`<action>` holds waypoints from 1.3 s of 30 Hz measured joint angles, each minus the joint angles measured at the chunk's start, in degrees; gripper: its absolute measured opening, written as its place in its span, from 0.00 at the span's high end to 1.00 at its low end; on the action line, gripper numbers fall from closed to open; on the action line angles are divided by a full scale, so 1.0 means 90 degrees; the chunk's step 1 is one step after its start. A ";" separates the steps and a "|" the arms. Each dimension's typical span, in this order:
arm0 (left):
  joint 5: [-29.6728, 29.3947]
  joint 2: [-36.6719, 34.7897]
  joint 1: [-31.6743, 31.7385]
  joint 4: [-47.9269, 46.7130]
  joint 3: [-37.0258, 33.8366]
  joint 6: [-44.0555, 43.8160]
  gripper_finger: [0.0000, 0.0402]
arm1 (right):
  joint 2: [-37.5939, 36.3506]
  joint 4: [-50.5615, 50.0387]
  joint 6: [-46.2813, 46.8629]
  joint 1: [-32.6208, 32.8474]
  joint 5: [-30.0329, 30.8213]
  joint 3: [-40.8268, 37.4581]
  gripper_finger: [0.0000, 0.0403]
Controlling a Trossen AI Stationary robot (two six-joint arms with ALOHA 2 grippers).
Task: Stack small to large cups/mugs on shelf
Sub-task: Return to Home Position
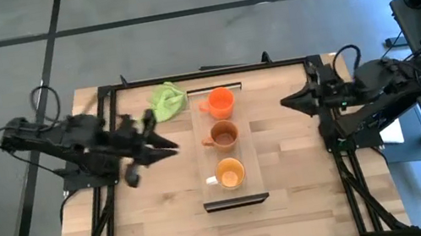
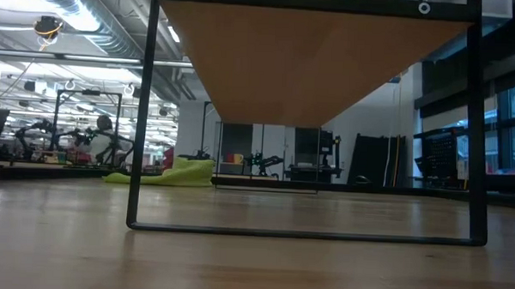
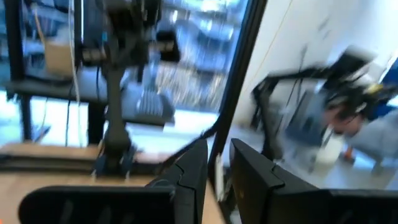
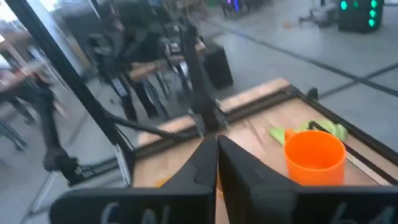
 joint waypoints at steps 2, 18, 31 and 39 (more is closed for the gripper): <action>-0.0011 -0.0594 0.0002 0.0567 -0.0649 -0.0014 0.85 | -0.0416 0.0522 -0.0085 -0.0002 -0.0003 -0.0537 0.96; -0.1814 -0.3980 0.0153 0.1644 -0.3295 -0.0544 0.85 | -0.2671 0.1526 0.2479 0.0004 0.0806 -0.2746 0.93; -0.1151 -0.4639 0.0154 0.1452 -0.3511 0.0341 0.84 | -0.3407 0.1932 -0.0639 0.0002 -0.1421 -0.2803 0.91; -0.1087 -0.5921 0.0153 0.3375 -0.5294 0.0843 0.84 | -0.4876 0.1955 -0.1695 0.0000 -0.1707 -0.3526 0.91</action>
